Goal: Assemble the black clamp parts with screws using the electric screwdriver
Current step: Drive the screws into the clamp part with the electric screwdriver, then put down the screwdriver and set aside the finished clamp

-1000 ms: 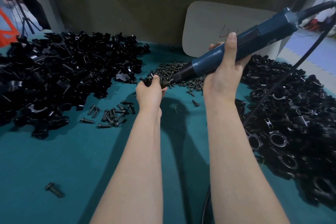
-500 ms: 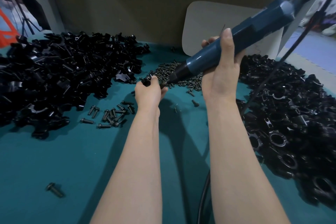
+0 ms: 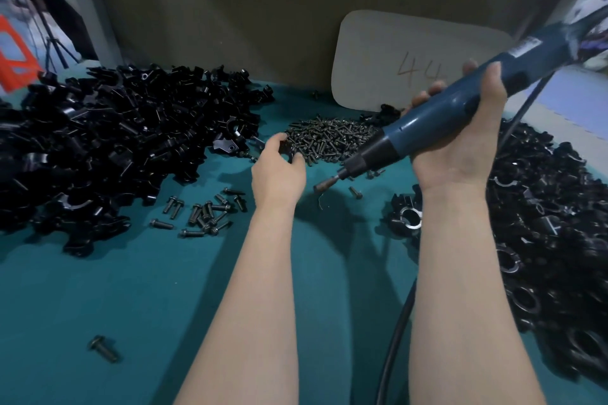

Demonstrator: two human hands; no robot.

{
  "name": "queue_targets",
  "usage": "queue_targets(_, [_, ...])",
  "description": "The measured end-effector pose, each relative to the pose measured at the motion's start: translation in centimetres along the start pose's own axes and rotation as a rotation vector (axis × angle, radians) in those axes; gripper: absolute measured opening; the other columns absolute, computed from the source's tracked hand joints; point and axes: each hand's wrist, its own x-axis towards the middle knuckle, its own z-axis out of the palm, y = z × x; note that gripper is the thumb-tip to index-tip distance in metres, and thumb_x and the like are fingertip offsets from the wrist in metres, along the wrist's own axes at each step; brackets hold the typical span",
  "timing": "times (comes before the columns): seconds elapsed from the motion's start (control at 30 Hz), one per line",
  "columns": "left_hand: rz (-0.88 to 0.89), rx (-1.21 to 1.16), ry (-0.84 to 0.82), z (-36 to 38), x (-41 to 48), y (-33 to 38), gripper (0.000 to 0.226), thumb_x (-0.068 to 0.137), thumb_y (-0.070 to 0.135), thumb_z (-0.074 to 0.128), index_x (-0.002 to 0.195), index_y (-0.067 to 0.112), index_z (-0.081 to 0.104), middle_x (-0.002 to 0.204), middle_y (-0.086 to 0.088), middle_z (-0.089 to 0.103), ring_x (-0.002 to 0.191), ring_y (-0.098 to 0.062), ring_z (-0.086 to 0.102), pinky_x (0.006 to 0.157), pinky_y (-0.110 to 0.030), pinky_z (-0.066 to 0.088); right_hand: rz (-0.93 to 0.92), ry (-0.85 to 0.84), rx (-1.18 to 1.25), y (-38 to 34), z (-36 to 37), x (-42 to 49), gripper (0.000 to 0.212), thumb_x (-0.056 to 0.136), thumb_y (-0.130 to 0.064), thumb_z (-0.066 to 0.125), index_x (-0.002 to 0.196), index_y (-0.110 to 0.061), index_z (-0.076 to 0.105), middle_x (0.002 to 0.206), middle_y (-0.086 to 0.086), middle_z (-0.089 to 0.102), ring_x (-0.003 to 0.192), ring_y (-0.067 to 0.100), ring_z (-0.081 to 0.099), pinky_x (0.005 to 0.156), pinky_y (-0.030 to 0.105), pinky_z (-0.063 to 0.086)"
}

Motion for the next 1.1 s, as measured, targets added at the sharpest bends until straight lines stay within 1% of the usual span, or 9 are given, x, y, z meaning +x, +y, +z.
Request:
queue_targets(0.13, [0.104, -0.096, -0.022, 0.1, -0.3, 1.0, 0.049, 0.098, 0.017, 0.052, 0.140, 0.038, 0.043, 0.136, -0.005, 0.021, 0.076, -0.020, 0.062, 0.073, -0.024, 0.045, 0.211, 0.259, -0.346, 0.0, -0.7, 0.7, 0.056, 0.078, -0.047, 0.071, 0.118, -0.014, 0.053, 0.103, 0.004, 0.064, 0.084, 0.018, 0.067, 0.074, 0.034, 0.056])
queue_targets(0.2, [0.148, -0.067, -0.064, 0.2, -0.5, 1.1, 0.056, 0.098, 0.017, 0.048, 0.146, 0.042, 0.033, 0.141, -0.007, 0.017, 0.064, -0.012, 0.052, 0.063, -0.018, 0.040, 0.303, 0.272, -0.490, 0.6, -1.2, 1.1, 0.069, 0.079, -0.029, 0.075, 0.135, -0.013, 0.039, 0.115, 0.007, 0.059, 0.091, 0.021, 0.064, 0.080, 0.039, 0.055])
queue_targets(0.3, [0.233, -0.036, -0.159, 0.7, -0.7, 0.9, 0.068, 0.100, 0.020, 0.046, 0.151, 0.045, 0.009, 0.149, -0.010, 0.026, 0.078, 0.011, 0.050, 0.071, -0.012, 0.035, 0.321, 0.322, -0.634, 2.1, -2.0, 1.6, 0.090, 0.080, -0.001, 0.069, 0.148, -0.016, 0.013, 0.124, 0.012, 0.052, 0.101, 0.027, 0.058, 0.092, 0.046, 0.051])
queue_targets(0.4, [0.277, -0.073, -0.200, 1.4, -0.8, 0.6, 0.074, 0.098, 0.021, 0.052, 0.151, 0.038, 0.003, 0.124, -0.005, 0.059, 0.101, -0.013, 0.062, 0.085, -0.025, 0.044, 0.295, 0.327, -0.869, 3.4, -3.1, 1.7, 0.101, 0.082, 0.002, 0.066, 0.151, -0.024, -0.002, 0.128, 0.014, 0.046, 0.108, 0.031, 0.055, 0.096, 0.047, 0.048])
queue_targets(0.5, [0.294, -0.039, -0.175, 1.8, -0.7, 0.5, 0.055, 0.094, 0.023, 0.058, 0.134, 0.033, 0.021, 0.098, 0.002, 0.065, 0.086, -0.012, 0.061, 0.063, -0.011, 0.036, 0.277, 0.291, -1.189, 3.7, -3.9, 1.8, 0.093, 0.086, -0.012, 0.067, 0.151, -0.032, 0.004, 0.146, 0.017, 0.033, 0.117, 0.035, 0.049, 0.096, 0.040, 0.045])
queue_targets(0.7, [0.306, -0.017, -0.142, 2.1, -0.8, 0.7, 0.026, 0.093, 0.027, 0.063, 0.117, 0.029, 0.054, 0.100, 0.019, 0.054, 0.086, 0.000, 0.051, 0.068, -0.004, 0.034, 0.423, 0.231, -1.743, 4.3, -3.4, 2.0, 0.051, 0.092, -0.022, 0.059, 0.138, -0.012, 0.038, 0.143, 0.021, 0.035, 0.127, 0.036, 0.036, 0.090, 0.033, 0.035])
queue_targets(0.83, [0.306, 0.003, -0.153, 2.8, -1.6, 1.6, 0.040, 0.094, 0.028, 0.061, 0.133, 0.030, 0.055, 0.121, 0.004, 0.033, 0.100, -0.010, 0.044, 0.079, -0.002, 0.022, 0.419, 0.194, -1.782, 3.9, -3.1, 1.7, 0.037, 0.095, -0.022, 0.053, 0.127, -0.004, 0.049, 0.140, 0.021, 0.040, 0.125, 0.038, 0.039, 0.095, 0.035, 0.037])
queue_targets(1.03, [0.441, 0.018, -0.252, 6.5, -3.9, 4.9, 0.040, 0.093, 0.015, 0.059, 0.132, 0.024, 0.057, 0.118, -0.001, 0.050, 0.095, -0.009, 0.046, 0.076, -0.005, 0.028, 0.104, 0.187, -1.369, 0.6, -1.9, 0.6, 0.033, 0.099, -0.036, 0.042, 0.097, -0.013, 0.066, 0.090, 0.006, 0.063, 0.093, 0.023, 0.058, 0.082, 0.033, 0.047])
queue_targets(1.1, [0.485, -0.026, -0.302, 8.3, -5.3, 6.6, 0.041, 0.091, 0.010, 0.058, 0.129, 0.022, 0.058, 0.120, -0.003, 0.053, 0.097, -0.013, 0.052, 0.080, -0.017, 0.038, 0.016, 0.249, -1.336, -1.5, -2.3, 0.1, 0.026, 0.095, -0.030, 0.051, 0.107, -0.015, 0.068, 0.099, 0.002, 0.068, 0.096, 0.017, 0.061, 0.085, 0.033, 0.050])
